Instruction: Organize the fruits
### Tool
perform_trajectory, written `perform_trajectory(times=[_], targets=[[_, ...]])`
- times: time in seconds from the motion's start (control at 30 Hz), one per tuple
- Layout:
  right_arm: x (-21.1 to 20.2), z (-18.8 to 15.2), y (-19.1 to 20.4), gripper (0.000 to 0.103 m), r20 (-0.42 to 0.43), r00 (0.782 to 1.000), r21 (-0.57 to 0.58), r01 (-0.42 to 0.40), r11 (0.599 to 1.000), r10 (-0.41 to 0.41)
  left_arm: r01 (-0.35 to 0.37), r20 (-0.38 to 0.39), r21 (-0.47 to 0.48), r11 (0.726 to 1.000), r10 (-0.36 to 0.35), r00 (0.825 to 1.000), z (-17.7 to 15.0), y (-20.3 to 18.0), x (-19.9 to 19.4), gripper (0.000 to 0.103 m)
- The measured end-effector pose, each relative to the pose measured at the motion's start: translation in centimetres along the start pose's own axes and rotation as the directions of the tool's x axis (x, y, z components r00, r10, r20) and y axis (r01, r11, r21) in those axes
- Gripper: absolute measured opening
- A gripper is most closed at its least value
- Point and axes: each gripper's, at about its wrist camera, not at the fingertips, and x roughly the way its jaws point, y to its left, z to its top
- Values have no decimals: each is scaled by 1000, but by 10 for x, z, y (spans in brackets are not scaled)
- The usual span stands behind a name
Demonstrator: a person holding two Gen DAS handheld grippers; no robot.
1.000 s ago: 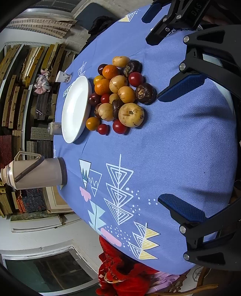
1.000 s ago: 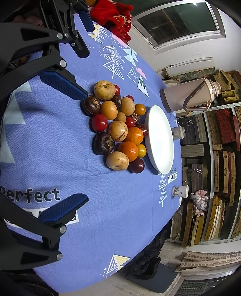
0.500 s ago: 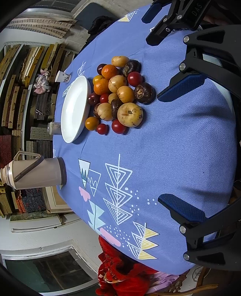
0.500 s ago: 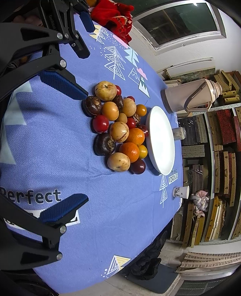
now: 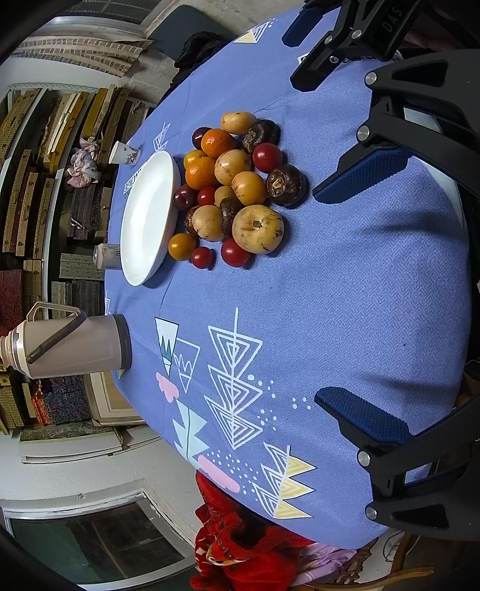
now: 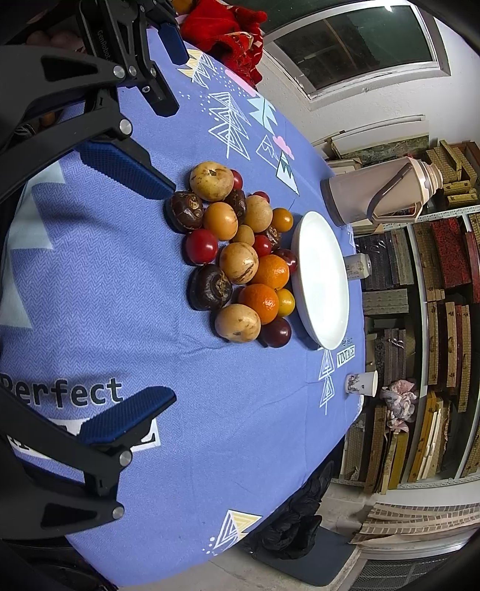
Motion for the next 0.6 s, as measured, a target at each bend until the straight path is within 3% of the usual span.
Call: perform_trajectory(times=[0.3,0.6], targets=[[9,0,-11,99,-18,1000,15,8,1000,-8,21,19,26,999,-22,1000,-2,-2,7,100],[33,10,-35,99,-57,998,-28,9,1000,-10,49,5,115,992,-50,999,9,-10,39,100]])
